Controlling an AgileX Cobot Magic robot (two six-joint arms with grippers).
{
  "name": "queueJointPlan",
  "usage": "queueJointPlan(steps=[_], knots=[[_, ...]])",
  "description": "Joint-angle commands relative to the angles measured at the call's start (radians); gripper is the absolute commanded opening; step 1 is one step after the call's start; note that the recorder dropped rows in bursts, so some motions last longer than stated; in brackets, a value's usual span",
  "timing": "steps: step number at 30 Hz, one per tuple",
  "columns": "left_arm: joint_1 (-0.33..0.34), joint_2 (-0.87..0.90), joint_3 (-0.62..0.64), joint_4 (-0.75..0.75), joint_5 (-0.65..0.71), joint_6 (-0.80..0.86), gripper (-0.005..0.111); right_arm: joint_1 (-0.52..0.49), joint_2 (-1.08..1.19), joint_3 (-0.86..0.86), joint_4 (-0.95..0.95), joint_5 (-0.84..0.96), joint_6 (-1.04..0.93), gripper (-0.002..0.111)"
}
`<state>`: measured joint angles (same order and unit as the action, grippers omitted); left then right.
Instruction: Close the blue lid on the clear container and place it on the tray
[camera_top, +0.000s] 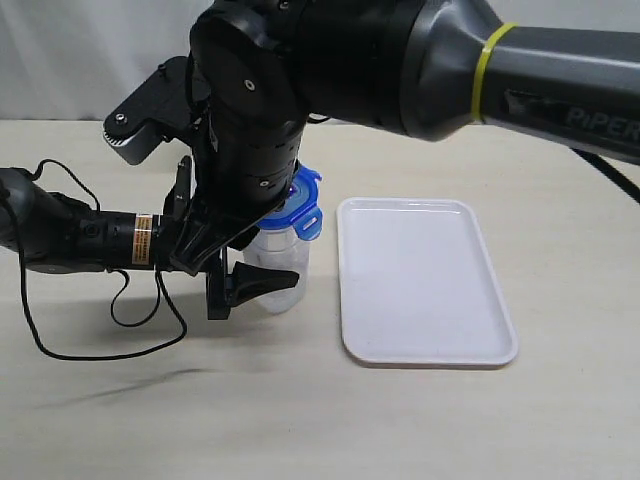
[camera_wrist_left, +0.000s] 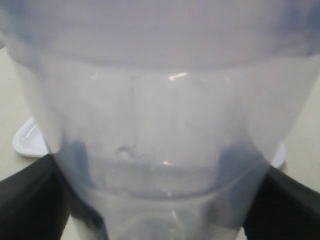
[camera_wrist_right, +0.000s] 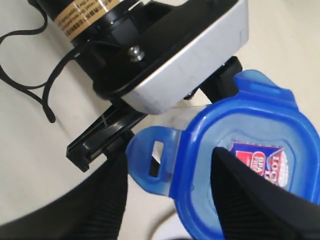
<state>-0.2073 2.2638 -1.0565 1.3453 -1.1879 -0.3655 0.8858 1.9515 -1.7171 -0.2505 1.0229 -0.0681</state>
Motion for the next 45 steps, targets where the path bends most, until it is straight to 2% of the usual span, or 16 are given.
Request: queueJointPlan(steps=[1, 8, 12, 24, 34, 39, 45], knots=[[0.002, -0.006, -0.002, -0.019, -0.024, -0.006, 0.0, 0.001, 0.028, -0.004, -0.042, -0.008, 0.002, 0.048], [0.002, -0.006, -0.002, -0.021, -0.024, -0.006, 0.0, 0.005, 0.077, -0.004, -0.067, 0.025, 0.002, 0.044], [0.002, -0.006, -0.002, -0.021, -0.022, -0.006, 0.0, 0.049, 0.093, -0.004, -0.175, 0.032, 0.002, 0.042], [0.002, -0.006, -0.002, -0.021, -0.028, -0.006, 0.0, 0.108, 0.153, -0.002, -0.329, 0.12, 0.01, 0.042], [0.002, -0.006, -0.002, -0.021, -0.028, -0.006, 0.0, 0.128, 0.164, 0.047, -0.426, 0.086, 0.026, 0.042], [0.002, -0.006, -0.002, -0.021, -0.028, -0.006, 0.0, 0.128, 0.164, 0.096, -0.445, 0.066, 0.039, 0.042], [0.002, -0.006, -0.002, -0.021, -0.028, -0.006, 0.0, 0.128, 0.14, 0.096, -0.346, 0.013, -0.001, 0.043]])
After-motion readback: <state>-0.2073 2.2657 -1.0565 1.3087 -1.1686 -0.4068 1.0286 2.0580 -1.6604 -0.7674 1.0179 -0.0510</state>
